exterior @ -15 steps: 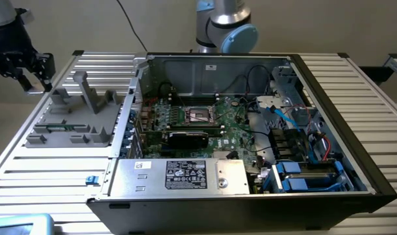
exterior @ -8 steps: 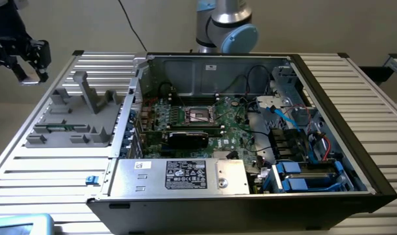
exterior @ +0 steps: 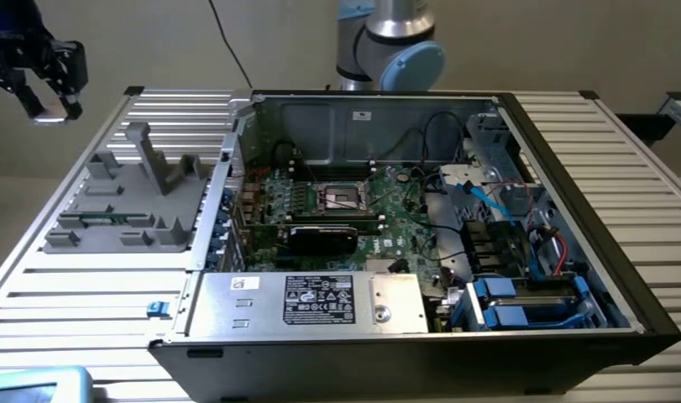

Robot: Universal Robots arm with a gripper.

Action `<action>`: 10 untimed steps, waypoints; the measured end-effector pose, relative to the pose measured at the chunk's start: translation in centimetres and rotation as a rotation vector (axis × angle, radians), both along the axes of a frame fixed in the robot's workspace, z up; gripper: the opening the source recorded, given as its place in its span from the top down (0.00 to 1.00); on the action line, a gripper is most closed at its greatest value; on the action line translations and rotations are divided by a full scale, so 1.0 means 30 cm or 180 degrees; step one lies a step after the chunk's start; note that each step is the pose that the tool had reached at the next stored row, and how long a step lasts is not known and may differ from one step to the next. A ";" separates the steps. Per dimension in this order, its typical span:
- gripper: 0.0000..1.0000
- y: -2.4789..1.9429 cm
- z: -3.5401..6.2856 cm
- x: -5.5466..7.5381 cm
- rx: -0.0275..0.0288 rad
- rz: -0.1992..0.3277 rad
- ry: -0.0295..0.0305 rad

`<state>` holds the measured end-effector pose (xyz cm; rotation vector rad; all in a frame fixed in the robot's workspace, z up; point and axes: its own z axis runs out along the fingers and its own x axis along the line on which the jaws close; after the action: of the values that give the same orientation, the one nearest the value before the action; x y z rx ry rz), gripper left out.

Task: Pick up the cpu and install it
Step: 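Pick up the cpu and move it towards the insertion slot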

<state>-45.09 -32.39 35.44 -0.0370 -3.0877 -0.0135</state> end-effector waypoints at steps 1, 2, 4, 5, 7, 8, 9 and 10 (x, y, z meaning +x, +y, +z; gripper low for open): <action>0.45 0.000 0.014 0.011 0.0001 0.0000 0.0002; 0.45 0.000 0.026 0.022 0.0000 0.0000 0.0004; 0.45 0.000 0.047 0.046 0.0000 0.0000 0.0009; 0.45 0.000 0.057 0.058 0.0000 0.0000 0.0011; 0.45 -0.001 0.075 0.085 0.0000 0.0000 0.0013; 0.45 -0.001 0.081 0.099 0.0000 0.0000 0.0014; 0.45 -0.001 0.087 0.113 0.0000 0.0000 0.0015; 0.45 -0.001 0.092 0.128 0.0000 0.0000 0.0016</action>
<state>-41.26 -32.43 38.21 -0.0370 -3.0829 -0.0134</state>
